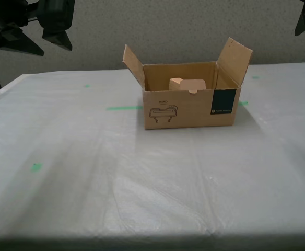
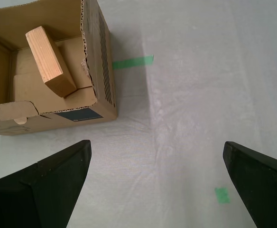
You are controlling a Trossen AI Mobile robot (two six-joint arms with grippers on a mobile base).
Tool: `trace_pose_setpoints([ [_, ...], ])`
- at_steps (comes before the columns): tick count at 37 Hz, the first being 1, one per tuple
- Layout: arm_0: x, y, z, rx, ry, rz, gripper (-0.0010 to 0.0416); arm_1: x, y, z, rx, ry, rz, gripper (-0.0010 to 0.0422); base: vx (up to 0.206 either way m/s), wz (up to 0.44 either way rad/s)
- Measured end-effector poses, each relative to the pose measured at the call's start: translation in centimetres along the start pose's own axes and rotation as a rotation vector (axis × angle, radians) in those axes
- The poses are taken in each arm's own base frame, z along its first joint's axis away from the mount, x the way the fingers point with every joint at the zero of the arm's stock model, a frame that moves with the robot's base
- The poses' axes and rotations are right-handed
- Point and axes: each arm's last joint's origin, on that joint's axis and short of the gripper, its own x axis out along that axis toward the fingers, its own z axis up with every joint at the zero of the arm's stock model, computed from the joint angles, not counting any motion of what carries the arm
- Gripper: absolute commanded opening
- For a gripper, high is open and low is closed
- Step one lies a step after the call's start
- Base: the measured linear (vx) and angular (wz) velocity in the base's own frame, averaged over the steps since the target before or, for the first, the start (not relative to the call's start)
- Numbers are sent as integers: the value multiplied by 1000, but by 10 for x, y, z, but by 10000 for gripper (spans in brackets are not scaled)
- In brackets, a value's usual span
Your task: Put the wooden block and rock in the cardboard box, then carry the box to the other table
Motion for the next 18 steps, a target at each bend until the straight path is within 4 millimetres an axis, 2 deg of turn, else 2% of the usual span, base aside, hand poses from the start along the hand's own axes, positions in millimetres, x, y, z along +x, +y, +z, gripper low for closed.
trace_pose_setpoints([
  [18, 0, 0, 0, -1, 0, 1, 388, 0, 0, 0, 0, 0, 0, 293, 0, 0],
])
